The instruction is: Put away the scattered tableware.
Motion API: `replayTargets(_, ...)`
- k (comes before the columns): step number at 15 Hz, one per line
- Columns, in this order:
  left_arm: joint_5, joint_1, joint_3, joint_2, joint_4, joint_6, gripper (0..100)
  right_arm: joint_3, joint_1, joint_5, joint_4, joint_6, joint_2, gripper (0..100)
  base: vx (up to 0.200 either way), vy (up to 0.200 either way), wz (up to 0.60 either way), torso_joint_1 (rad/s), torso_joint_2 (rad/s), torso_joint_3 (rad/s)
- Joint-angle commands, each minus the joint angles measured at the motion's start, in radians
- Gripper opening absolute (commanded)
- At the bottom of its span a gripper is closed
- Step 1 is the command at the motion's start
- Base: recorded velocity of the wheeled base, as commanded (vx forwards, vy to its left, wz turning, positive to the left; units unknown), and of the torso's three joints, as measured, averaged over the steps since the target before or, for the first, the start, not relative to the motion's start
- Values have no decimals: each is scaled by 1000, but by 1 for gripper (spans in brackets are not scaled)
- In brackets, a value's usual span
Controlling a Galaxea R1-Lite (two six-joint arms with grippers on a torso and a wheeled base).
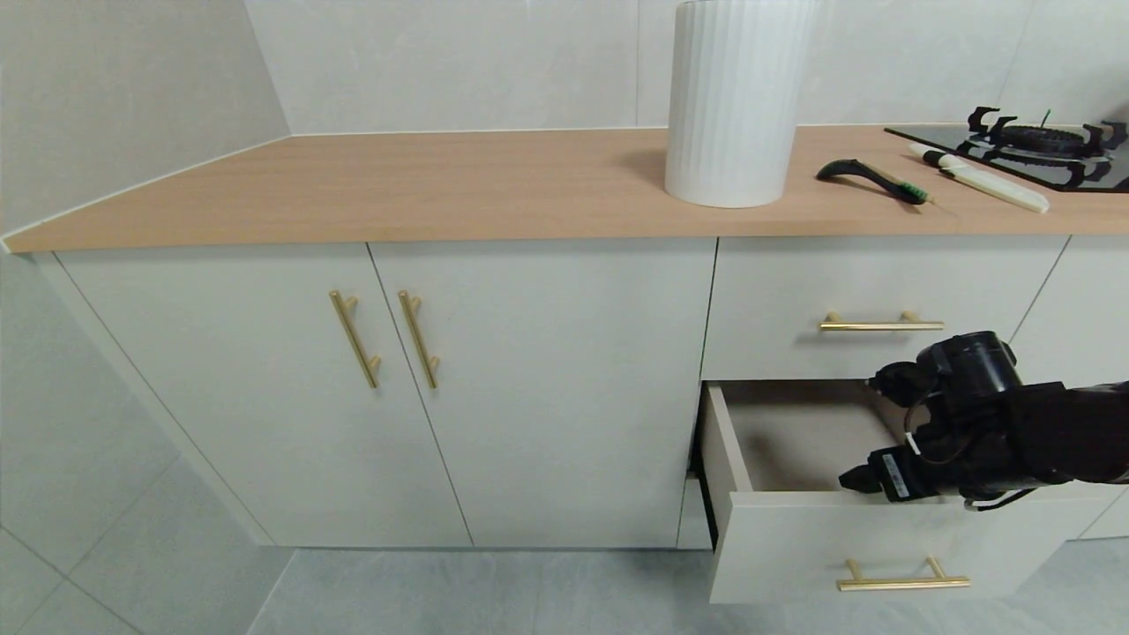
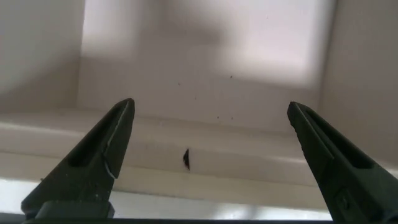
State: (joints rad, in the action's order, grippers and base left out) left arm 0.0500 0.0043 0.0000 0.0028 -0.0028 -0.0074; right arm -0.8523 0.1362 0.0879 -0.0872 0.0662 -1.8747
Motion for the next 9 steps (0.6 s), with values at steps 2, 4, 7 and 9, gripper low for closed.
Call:
replayTargets(2, 1, 0, 0, 0, 0, 0, 100, -24, 0, 3, 109, 35, 22, 100, 0, 0, 0, 0, 0, 0)
replayTargets(4, 1, 0, 0, 0, 0, 0, 100, -53, 5, 3, 228, 44, 22, 100, 0, 0, 0, 0, 0, 0)
replayTargets(7, 1, 0, 0, 0, 0, 0, 100, -83, 10, 20, 376, 58, 19, 100, 0, 0, 0, 0, 0, 0)
replayTargets(9, 1, 0, 0, 0, 0, 0, 100, -88, 17, 46, 423, 64, 5, 100, 0, 0, 0, 0, 0, 0)
